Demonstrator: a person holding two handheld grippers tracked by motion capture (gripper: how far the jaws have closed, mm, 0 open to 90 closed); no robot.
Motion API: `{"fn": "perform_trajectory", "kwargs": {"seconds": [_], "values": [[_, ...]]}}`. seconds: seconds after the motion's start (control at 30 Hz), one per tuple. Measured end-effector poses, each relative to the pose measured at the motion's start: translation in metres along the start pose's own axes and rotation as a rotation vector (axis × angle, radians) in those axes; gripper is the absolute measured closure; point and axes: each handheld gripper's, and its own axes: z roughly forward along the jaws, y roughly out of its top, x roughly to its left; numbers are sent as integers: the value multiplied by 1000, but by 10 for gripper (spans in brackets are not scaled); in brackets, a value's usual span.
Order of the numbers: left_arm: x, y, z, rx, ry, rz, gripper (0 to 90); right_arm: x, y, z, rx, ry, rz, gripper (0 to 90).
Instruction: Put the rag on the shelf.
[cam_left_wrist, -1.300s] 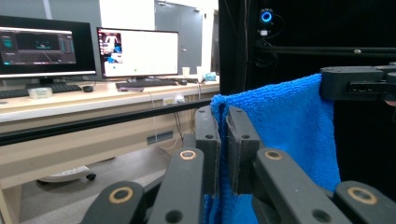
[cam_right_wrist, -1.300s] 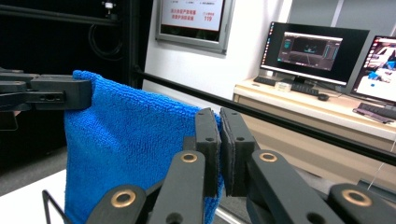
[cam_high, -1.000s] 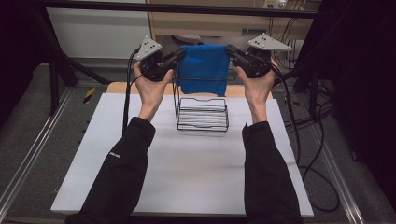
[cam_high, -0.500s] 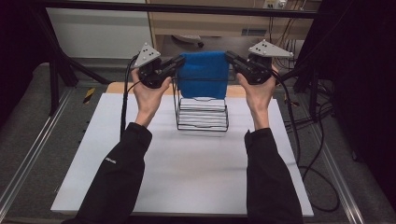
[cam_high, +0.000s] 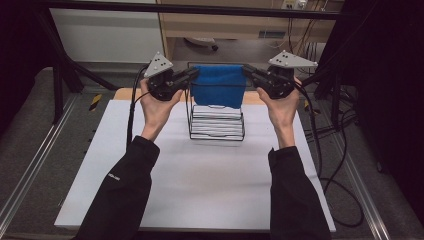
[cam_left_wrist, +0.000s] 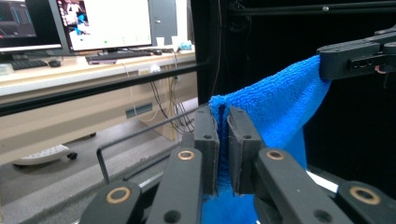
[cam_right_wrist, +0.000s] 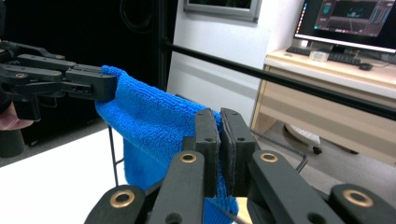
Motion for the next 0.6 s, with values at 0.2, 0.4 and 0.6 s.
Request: {"fn": "perform_trajectory", "kwargs": {"seconds": [0.2, 0.4, 0.6], "values": [[-3, -6, -3, 36, -5, 8, 819, 5, -6, -5, 21, 25, -4, 867], [-6, -13, -8, 79, -16, 3, 797, 7, -14, -9, 47, 51, 7, 864], [-8, -17, -10, 128, -21, 3, 775, 8, -21, -10, 61, 62, 22, 863]]}}
